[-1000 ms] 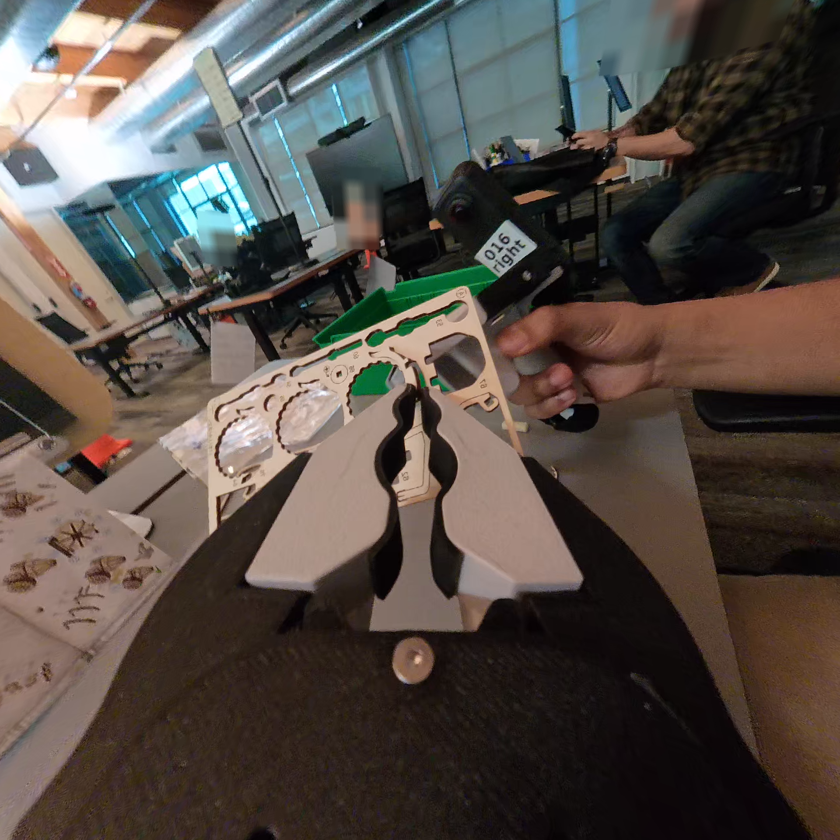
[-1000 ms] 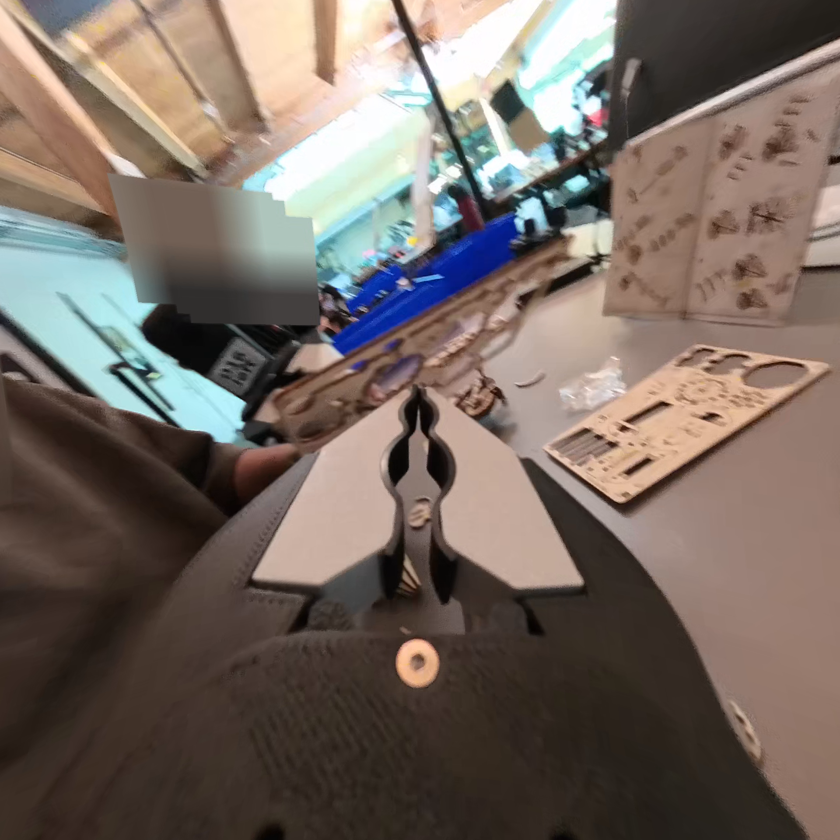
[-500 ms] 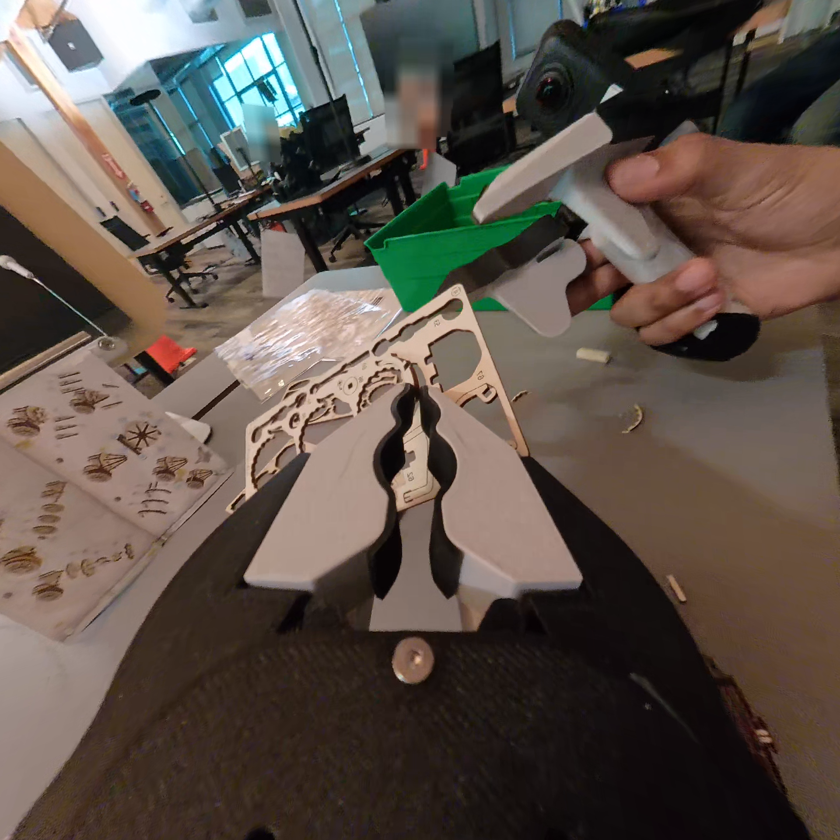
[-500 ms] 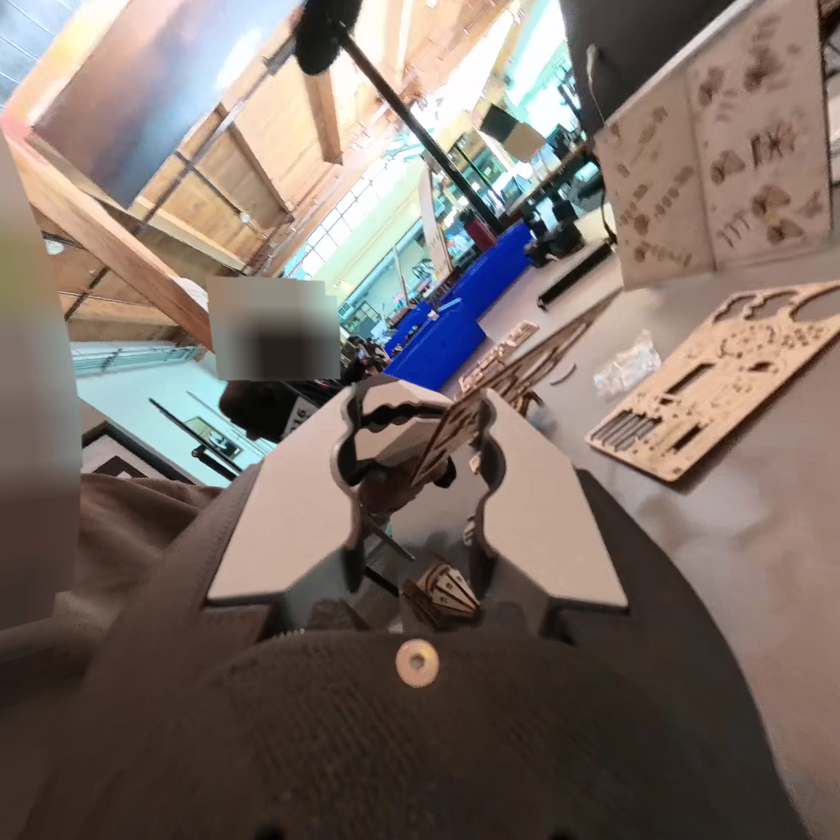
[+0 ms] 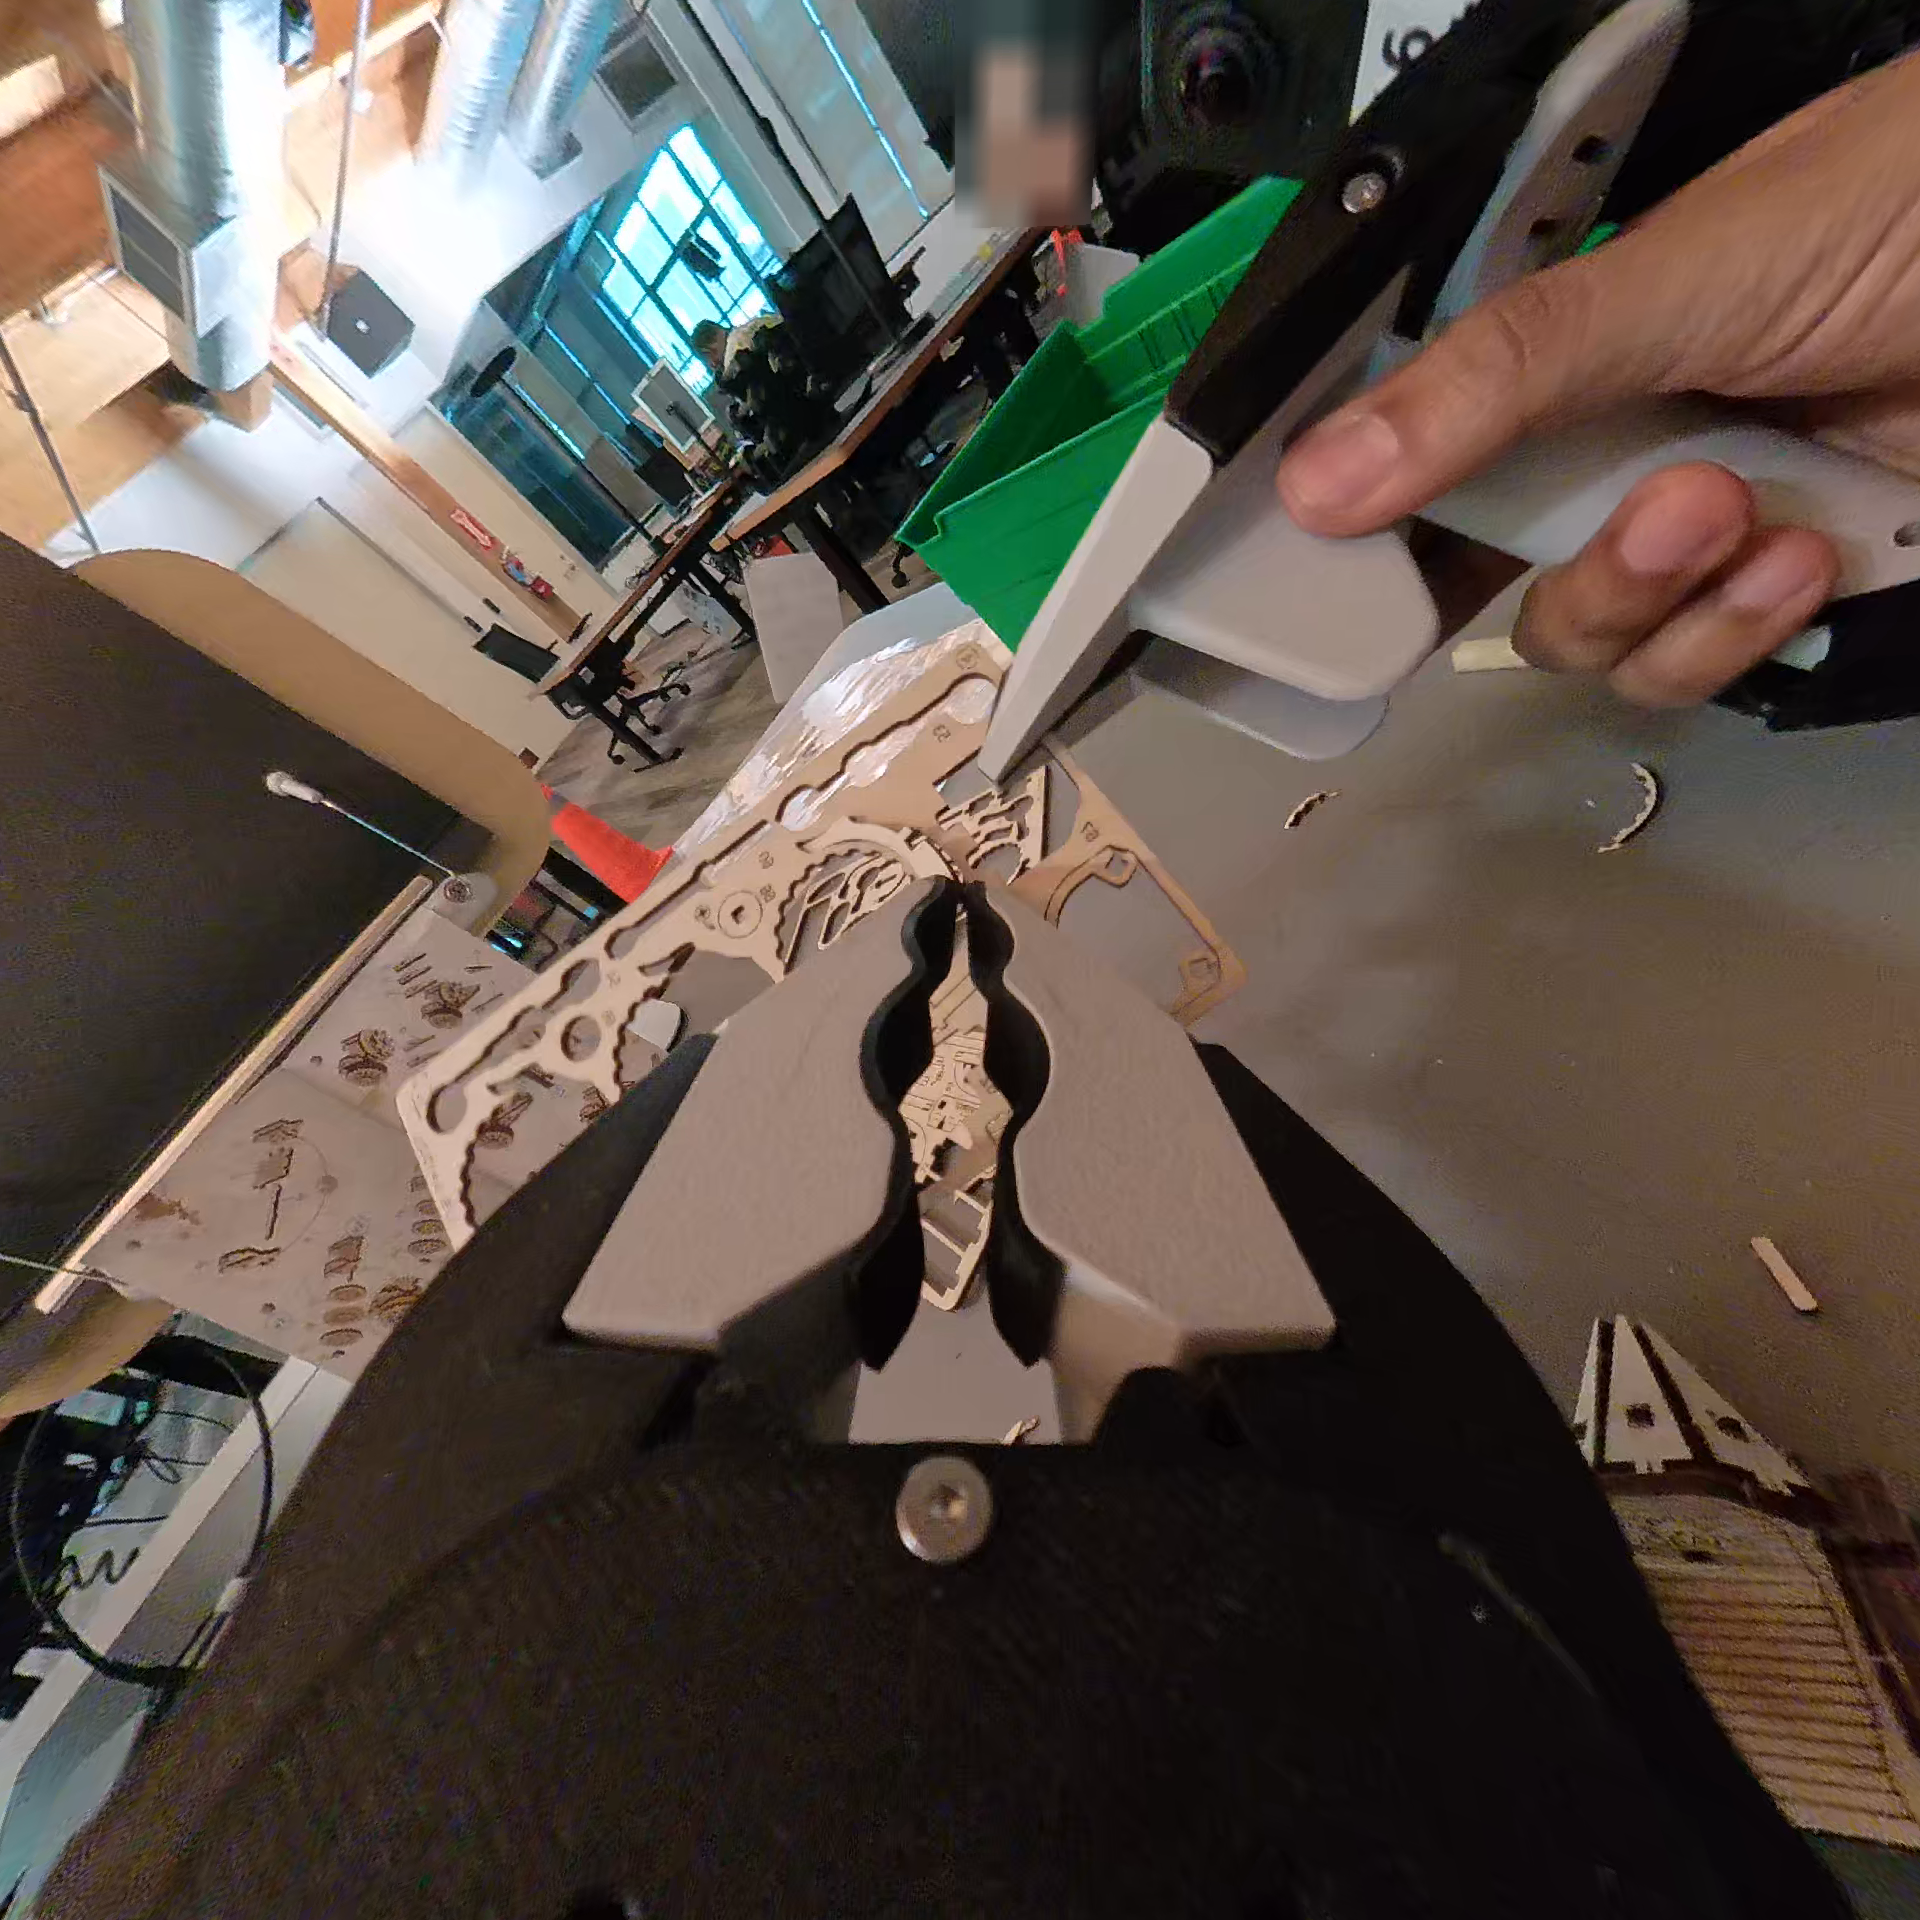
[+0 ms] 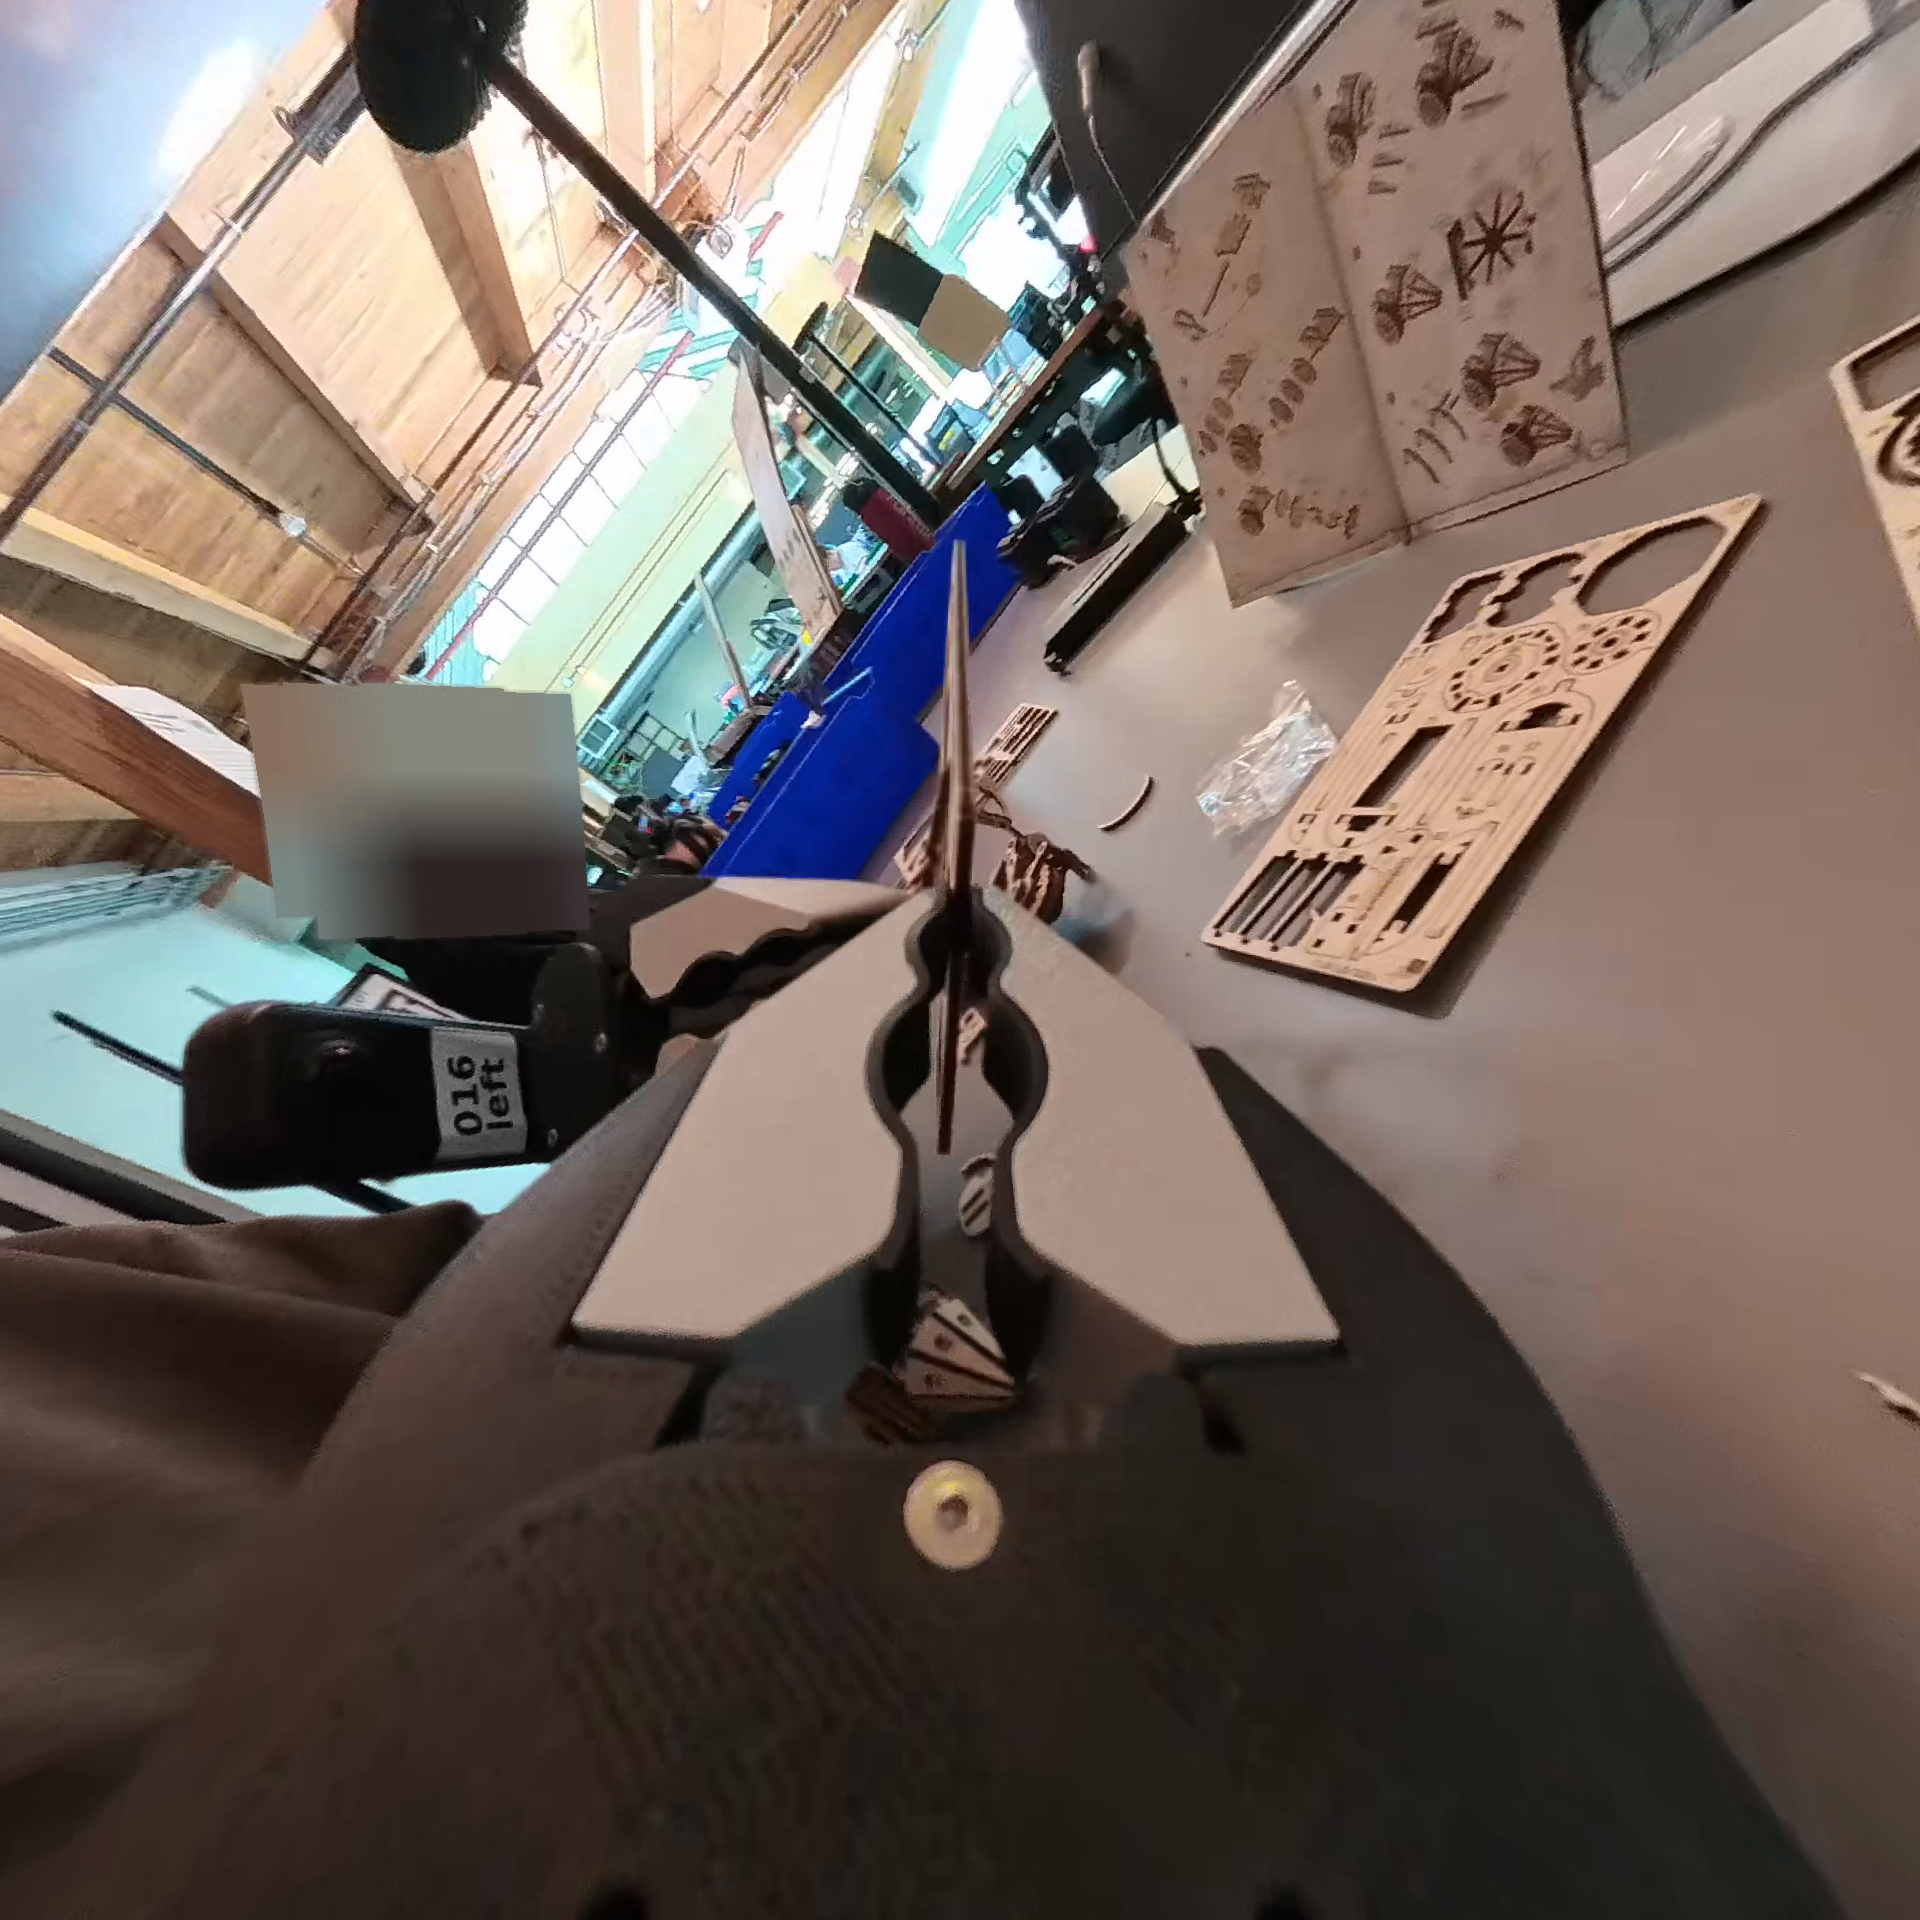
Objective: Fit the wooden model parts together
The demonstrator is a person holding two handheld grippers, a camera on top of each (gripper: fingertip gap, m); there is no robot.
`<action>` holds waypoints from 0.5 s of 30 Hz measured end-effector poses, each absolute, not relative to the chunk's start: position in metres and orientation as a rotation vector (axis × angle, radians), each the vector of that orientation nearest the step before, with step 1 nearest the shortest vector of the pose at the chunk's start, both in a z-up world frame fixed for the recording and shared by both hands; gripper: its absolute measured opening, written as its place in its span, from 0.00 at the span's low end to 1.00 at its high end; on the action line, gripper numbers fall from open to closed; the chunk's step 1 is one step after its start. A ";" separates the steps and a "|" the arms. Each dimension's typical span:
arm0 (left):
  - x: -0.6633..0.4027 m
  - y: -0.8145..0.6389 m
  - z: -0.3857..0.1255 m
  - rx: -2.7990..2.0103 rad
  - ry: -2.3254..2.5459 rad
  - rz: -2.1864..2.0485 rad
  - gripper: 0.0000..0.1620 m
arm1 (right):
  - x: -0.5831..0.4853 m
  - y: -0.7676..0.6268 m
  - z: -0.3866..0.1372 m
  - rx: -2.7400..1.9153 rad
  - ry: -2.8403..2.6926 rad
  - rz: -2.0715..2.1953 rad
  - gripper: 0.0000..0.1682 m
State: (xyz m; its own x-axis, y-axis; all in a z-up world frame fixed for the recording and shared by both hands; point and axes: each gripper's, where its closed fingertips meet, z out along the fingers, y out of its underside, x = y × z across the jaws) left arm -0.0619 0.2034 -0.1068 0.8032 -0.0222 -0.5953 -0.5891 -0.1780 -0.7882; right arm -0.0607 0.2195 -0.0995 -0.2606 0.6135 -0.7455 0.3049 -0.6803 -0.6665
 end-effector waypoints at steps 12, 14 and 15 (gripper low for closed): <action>-0.063 0.202 -0.089 -1.669 0.272 0.179 0.04 | -0.053 0.253 -0.097 -1.690 -1.129 1.825 0.00; -0.064 0.204 -0.089 -1.707 0.197 0.038 0.13 | -0.054 0.250 -0.094 -1.663 -1.133 1.820 0.00; -0.063 0.205 -0.091 -1.729 0.169 -0.018 0.18 | -0.055 0.246 -0.092 -1.645 -1.141 1.824 0.00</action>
State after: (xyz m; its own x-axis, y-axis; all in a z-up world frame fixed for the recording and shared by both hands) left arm -0.0628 0.2051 -0.0910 0.9889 -0.1229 -0.0841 -0.1027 -0.1546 -0.9826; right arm -0.0550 0.2463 -0.0918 -0.2041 0.7709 -0.6034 0.2056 -0.5689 -0.7963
